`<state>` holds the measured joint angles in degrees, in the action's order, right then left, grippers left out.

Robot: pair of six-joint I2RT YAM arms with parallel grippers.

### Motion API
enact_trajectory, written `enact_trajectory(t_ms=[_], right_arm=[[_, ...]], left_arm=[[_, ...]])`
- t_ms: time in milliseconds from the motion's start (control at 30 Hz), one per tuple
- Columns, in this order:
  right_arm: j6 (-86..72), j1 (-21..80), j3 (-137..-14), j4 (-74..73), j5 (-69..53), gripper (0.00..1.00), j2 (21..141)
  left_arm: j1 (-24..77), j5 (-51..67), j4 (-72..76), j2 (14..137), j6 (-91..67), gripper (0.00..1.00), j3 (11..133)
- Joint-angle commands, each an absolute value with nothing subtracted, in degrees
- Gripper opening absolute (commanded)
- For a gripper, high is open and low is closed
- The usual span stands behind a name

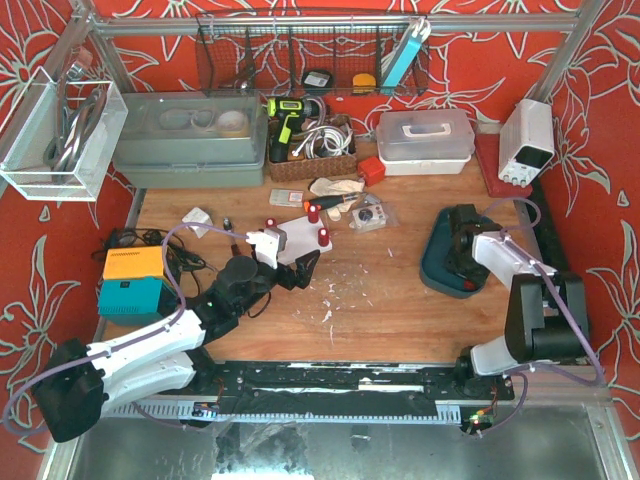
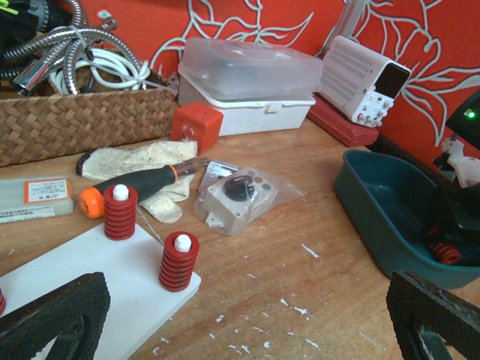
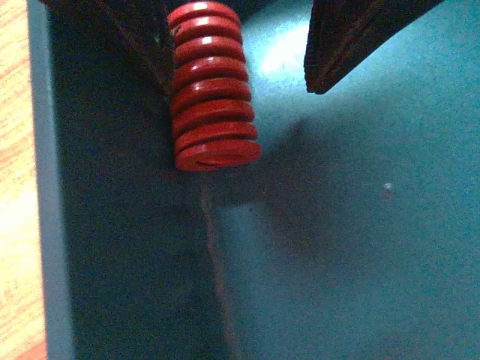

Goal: Install the large spring

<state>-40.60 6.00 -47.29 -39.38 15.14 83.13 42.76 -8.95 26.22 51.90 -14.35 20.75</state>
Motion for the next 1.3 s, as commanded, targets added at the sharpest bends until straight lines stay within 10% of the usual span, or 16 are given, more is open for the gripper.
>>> enact_trajectory(t_ms=[0,1267], right_arm=[[-41.5,5.5,-46.11,-37.66,15.92,0.51,85.28],[-33.61,5.84,-36.63,-19.68,11.08,0.19,75.44]], left_arm=[[43.11,-9.54,27.92,51.98,-13.87,1.0,20.61],[43.15,-9.76,27.6,52.08,-13.75,1.0,20.91]])
